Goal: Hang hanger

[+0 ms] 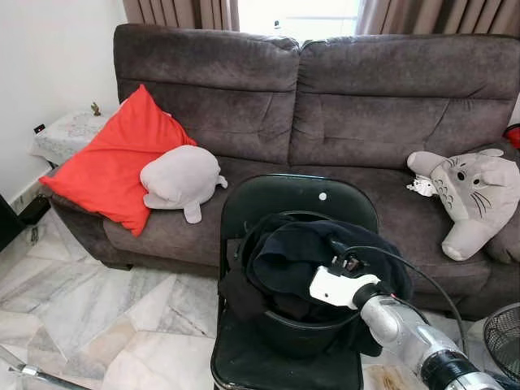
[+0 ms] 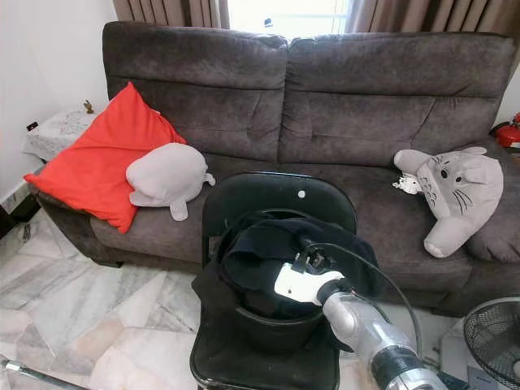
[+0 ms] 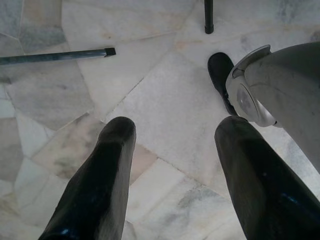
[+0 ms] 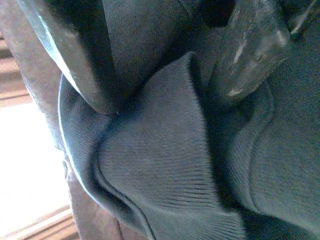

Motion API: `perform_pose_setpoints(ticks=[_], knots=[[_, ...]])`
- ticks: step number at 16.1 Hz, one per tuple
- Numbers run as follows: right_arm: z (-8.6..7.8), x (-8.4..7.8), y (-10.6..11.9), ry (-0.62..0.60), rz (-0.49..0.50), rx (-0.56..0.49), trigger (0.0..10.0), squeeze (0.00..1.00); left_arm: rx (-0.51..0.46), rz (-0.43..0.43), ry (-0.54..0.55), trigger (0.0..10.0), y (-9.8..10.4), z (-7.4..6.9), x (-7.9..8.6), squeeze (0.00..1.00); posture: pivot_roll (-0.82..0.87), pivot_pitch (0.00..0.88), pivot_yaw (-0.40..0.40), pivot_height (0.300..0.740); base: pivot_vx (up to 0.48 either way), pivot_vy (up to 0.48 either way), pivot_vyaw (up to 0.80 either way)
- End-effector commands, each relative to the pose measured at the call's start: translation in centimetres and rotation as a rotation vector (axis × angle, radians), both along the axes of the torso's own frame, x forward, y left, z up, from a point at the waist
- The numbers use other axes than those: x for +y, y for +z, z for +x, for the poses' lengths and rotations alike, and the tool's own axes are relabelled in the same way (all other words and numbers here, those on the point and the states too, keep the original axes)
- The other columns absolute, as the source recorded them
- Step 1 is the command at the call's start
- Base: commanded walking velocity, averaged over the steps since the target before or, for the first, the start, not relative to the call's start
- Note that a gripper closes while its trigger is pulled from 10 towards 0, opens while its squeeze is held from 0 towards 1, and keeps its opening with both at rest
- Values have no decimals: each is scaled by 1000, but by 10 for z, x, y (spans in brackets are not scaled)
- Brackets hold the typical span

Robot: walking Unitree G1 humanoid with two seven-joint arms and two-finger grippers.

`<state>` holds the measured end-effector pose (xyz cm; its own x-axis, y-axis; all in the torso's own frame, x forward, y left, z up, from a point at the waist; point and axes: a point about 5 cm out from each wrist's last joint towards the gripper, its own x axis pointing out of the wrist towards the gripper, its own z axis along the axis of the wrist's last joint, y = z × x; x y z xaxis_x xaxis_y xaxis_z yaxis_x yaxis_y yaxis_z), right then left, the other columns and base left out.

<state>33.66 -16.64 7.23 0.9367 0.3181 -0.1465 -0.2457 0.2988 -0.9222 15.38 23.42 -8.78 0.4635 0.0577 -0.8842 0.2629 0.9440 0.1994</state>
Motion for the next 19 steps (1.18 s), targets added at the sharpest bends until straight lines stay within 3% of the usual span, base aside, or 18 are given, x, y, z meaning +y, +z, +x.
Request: perform_pose_setpoints(ticks=[1, 7, 11, 12, 13, 14, 19], knots=[[6, 2, 7, -20, 31, -21, 10000, 0, 2, 13, 8, 10000, 1, -1, 5, 0, 79, 2, 64, 740, 0, 0, 0], [14, 15, 21, 49, 28, -87, 10000, 0, 0, 15, 8, 10000, 1, -1, 5, 0, 87, 0, 66, 740, 0, 0, 0], [10, 20, 9, 60, 12, -34, 10000, 0, 1, 15, 9, 10000, 1, -1, 5, 0, 92, 0, 67, 740, 0, 0, 0], [8, 21, 6, 63, 15, -28, 8392, 0, 0, 16, 9, 10000, 1, -1, 5, 0, 92, 0, 67, 740, 0, 0, 0], [8, 22, 5, 66, 16, -26, 1451, 0, 0, 16, 9, 10000, 1, -1, 5, 0, 93, 0, 67, 740, 0, 0, 0], [7, 22, 4, 70, 15, -24, 0, 0, 0, 17, 9, 10000, 1, -1, 6, 0, 93, 0, 67, 740, 0, 0, 0], [6, 22, 2, 50, 12, -48, 0, 0, 2, 17, 9, 10000, 1, -1, 6, 0, 92, 1, 67, 740, 0, 0, 0]])
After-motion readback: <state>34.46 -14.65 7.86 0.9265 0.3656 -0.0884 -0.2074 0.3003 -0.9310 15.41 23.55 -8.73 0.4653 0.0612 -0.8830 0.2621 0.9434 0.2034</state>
